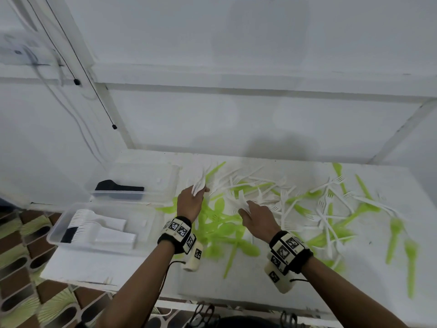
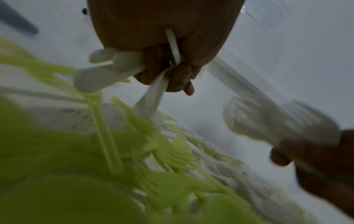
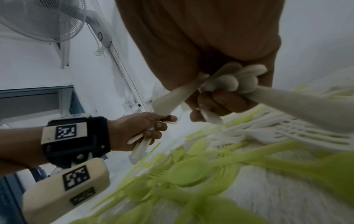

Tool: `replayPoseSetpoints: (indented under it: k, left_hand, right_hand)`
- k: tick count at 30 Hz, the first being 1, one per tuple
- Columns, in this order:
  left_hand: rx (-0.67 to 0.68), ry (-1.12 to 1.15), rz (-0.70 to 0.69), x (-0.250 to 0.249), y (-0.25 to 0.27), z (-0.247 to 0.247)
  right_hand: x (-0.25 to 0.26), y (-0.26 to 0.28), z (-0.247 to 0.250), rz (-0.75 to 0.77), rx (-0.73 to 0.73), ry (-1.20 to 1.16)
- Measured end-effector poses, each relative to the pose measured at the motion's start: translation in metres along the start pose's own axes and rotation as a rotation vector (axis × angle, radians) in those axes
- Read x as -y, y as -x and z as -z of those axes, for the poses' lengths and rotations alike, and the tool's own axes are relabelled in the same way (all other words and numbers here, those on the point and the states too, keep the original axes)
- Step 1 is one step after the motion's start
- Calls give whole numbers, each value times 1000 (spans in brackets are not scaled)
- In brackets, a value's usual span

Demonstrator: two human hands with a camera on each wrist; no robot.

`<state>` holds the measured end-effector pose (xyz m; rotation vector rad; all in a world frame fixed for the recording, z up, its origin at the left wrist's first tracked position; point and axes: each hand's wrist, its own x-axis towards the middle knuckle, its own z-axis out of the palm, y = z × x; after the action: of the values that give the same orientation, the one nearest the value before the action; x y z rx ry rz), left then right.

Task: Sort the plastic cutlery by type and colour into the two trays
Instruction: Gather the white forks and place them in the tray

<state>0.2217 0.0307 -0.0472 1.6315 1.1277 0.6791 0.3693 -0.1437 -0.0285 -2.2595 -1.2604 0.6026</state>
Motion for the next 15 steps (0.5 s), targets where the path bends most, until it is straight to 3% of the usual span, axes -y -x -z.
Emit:
replayPoseSetpoints:
  k: [3,6,15]
  left_hand:
    - [29,-373,-96,-4,-22,-11]
    - [132,-633,-102,-16,-35,-24]
    - [196,-675,-92,-25,-48,-45]
  right_hand:
    - [-4,3,6,-45,-68,-114]
    - [-9,7,9,-67,-116,-224]
    - [-28,21,33,-171,-133,-600]
